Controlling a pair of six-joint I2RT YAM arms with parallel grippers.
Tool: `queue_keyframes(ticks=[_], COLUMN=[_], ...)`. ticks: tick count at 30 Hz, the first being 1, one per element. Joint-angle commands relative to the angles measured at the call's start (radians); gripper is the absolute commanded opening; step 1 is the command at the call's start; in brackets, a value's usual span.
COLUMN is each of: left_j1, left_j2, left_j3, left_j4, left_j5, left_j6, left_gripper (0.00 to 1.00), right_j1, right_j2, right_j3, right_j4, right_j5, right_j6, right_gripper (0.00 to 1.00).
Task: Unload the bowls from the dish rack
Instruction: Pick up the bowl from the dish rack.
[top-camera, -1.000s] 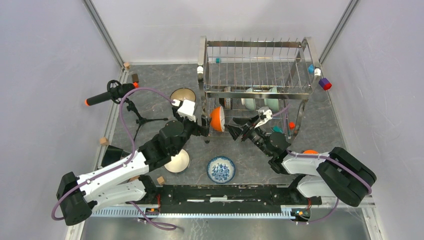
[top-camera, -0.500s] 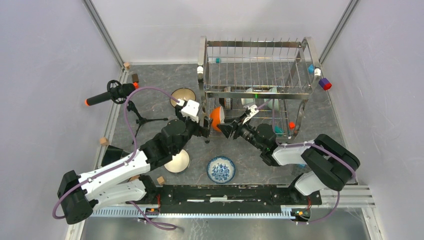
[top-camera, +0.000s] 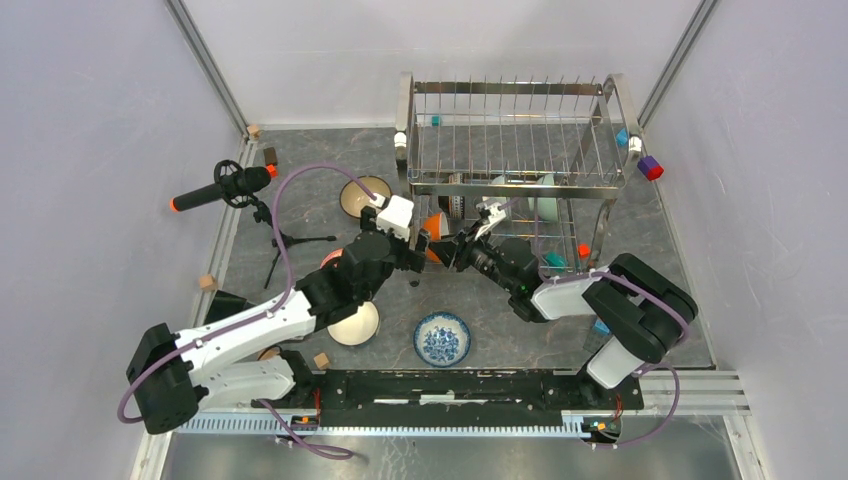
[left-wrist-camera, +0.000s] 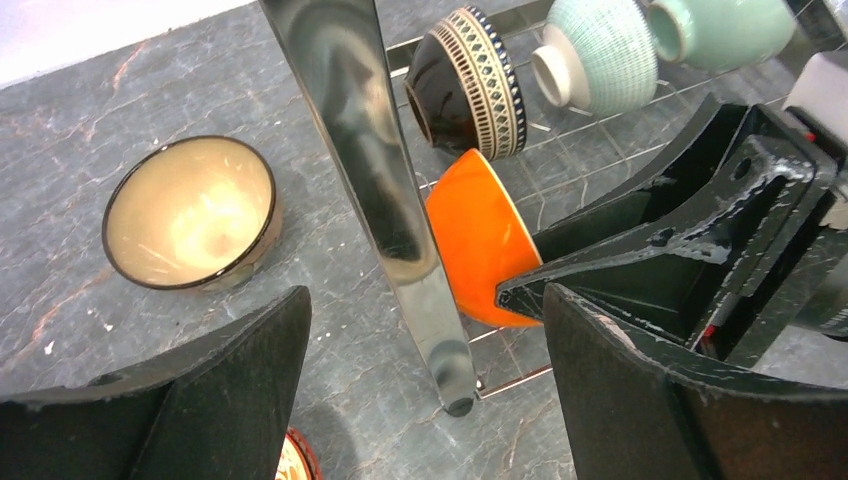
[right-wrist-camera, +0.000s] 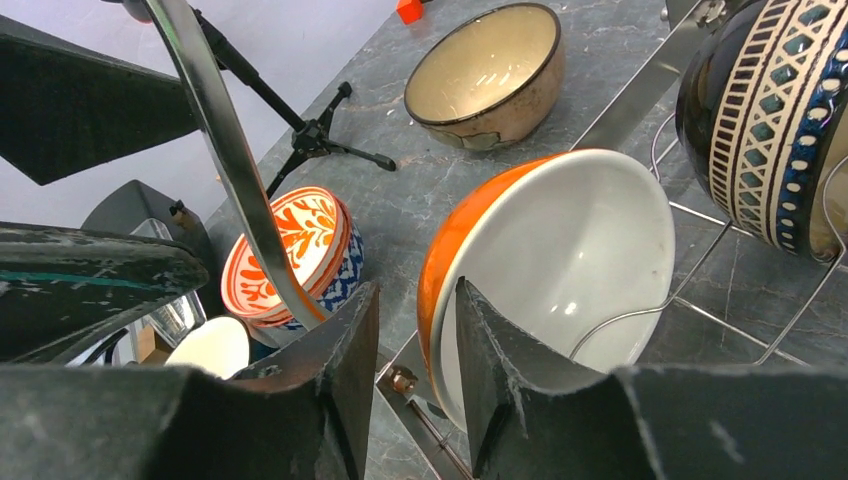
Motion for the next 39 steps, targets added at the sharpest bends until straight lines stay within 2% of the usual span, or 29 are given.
queue_keyframes(ticks=[1, 7, 14, 23, 39], left_j1=[-0.001, 0.001, 0.001, 0.002, 0.005], left_j2=[0.023, 0.044, 0.068, 0.076, 0.103], left_j3=[0.051, 0.053, 0.069, 0.075, 0.089], left_j4=[-0.013, -0.017, -0.038, -0.048, -0.071], left_j5=[-0.07, -0.117, -0.147, -0.157, -0.188], left_j6=[0.061, 0.061, 0.062, 0.059, 0.047], left_gripper=[0.91, 0.86, 0.64, 0.54, 0.48], right_j1=[-0.004, -0.011, -0.044, -0.082, -0.124], right_j2=[0.019, 0.037, 0.066, 0.093, 0.184], right_j3=[0.035, 0.038, 0.014, -0.021, -0.056], right_j4=[0.017, 0.023, 0.099, 0.249, 0.655], right_j5=[-0.018, -0.042, -0.109, -0.198, -0.287], right_j6=[0.02, 0.041, 0.1, 0.172, 0.413], right_gripper=[0.38, 0.3, 0.17, 0.01, 0.0])
